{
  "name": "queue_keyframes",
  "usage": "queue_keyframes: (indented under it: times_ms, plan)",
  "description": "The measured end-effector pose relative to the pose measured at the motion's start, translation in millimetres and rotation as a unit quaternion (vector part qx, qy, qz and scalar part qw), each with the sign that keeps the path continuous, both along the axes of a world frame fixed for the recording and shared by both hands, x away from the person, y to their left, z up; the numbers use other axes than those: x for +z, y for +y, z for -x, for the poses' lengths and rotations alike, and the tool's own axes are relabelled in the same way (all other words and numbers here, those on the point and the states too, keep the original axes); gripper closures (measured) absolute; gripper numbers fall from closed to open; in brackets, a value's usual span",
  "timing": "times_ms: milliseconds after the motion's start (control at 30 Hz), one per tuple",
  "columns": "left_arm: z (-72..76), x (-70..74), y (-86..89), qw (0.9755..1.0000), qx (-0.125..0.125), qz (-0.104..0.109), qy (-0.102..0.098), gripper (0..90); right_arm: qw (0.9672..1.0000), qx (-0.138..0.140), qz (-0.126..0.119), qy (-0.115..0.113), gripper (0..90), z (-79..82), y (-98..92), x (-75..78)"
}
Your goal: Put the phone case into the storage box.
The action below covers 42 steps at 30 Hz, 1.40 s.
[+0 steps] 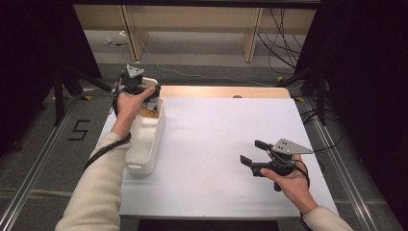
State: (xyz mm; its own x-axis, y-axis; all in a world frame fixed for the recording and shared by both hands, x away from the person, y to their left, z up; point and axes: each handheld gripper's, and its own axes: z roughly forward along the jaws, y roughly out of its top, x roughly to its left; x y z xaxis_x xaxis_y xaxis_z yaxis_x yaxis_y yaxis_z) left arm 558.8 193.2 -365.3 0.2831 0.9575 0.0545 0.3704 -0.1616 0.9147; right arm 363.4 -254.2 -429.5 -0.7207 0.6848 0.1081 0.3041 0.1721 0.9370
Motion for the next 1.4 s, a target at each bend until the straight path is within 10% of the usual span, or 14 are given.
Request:
queue_keyframes:
  times_ms: [1400]
  plan:
    - [-12.0, -6.4, -2.2, 0.9999, 0.002, -0.001, 0.012, 9.9, 1.0000, 0.005, 0.001, 0.003, 17.0, -0.9, 1.2, -1.9]
